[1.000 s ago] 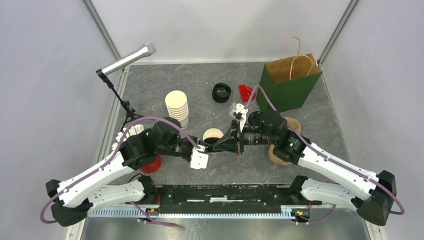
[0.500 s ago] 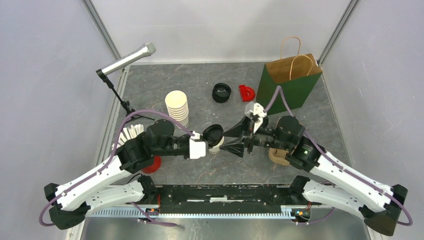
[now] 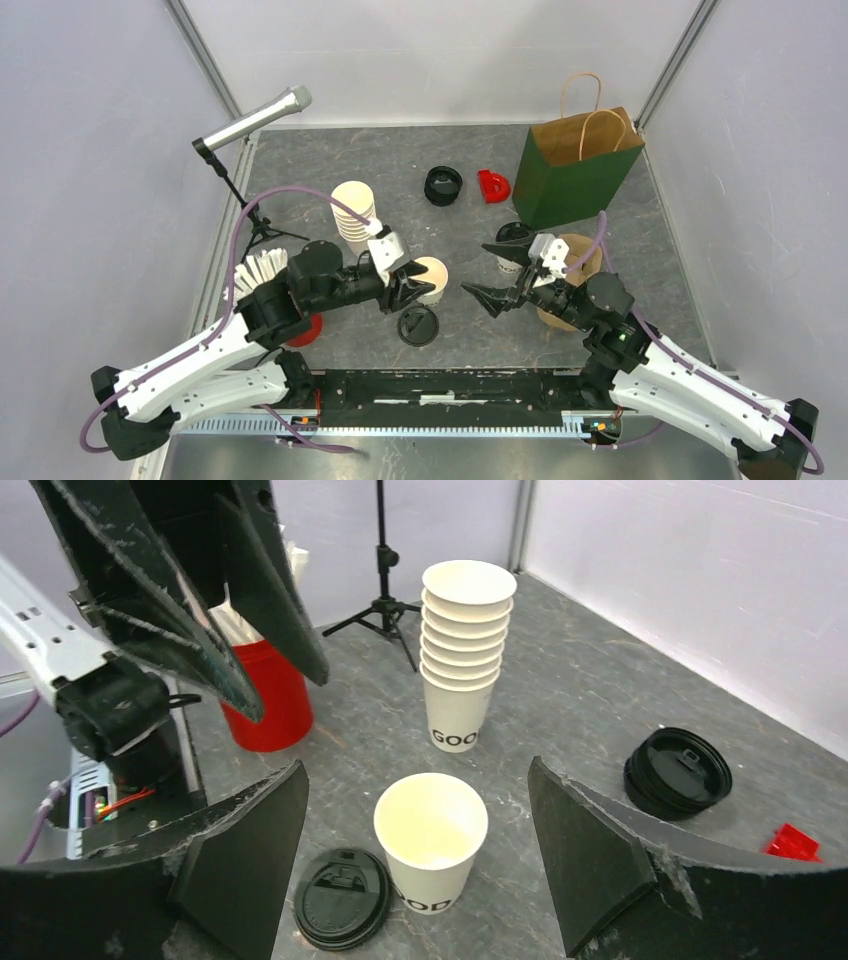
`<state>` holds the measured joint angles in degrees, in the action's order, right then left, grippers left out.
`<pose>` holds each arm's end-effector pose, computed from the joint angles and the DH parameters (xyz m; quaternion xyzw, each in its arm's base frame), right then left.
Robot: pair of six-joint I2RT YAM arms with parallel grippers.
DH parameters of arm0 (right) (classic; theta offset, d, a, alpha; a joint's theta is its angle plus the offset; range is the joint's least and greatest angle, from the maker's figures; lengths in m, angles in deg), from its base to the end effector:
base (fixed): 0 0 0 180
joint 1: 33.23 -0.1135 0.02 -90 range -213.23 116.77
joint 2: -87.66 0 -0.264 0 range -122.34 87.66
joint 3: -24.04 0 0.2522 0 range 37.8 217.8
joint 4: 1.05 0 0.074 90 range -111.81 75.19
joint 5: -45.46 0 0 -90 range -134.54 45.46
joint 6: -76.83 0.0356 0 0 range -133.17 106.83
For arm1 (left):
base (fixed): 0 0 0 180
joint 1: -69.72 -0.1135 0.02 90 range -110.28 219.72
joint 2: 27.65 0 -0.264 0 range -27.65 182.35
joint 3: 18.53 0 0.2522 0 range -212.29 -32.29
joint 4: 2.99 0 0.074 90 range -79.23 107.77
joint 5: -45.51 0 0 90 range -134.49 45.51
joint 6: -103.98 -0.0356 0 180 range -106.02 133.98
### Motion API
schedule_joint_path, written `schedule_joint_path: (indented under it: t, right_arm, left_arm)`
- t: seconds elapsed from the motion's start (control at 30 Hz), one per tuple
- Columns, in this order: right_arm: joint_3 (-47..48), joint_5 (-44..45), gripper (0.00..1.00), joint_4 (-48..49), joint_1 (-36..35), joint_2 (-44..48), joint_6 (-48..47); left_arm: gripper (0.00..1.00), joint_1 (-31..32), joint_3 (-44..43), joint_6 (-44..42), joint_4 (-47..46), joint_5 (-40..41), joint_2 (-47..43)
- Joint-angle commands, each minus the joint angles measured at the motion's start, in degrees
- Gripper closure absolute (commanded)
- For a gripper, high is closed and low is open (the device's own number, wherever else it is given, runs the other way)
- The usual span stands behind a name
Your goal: Pack the takeout coffee
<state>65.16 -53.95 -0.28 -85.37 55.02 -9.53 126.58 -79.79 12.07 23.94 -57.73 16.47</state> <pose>0.0904 0.1258 0.3106 -0.3221 0.5630 0.4021 0.6462 0.0908 -0.1540 0.3531 0.4375 0.6256 -0.3735 0.5270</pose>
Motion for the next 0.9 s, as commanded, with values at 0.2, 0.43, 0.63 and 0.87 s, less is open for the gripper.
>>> schedule_joint_path:
  t: [0.2,0.43,0.63,0.87]
  right_arm:
    - [1.65,12.65,0.14,-14.13,-0.35,-2.86,9.94]
    - [-3.9,9.59,0.12,-16.26,-0.48,-3.27,14.51]
    - [-4.86,13.58,0.02,-14.95,-9.28,-11.38,18.26]
    - [0.4,26.77,0.02,-12.43,-21.27,-24.04,22.6]
  left_arm:
    - [0.42,-0.26,-3.96,12.42,18.58,18.06,2.36]
    - [0.13,-0.26,5.77,22.64,14.9,18.25,-3.39]
    - [0.0,-0.26,0.64,17.03,17.22,21.48,-7.91]
    - [0.0,-0.26,-6.27,5.05,19.02,28.66,-14.47]
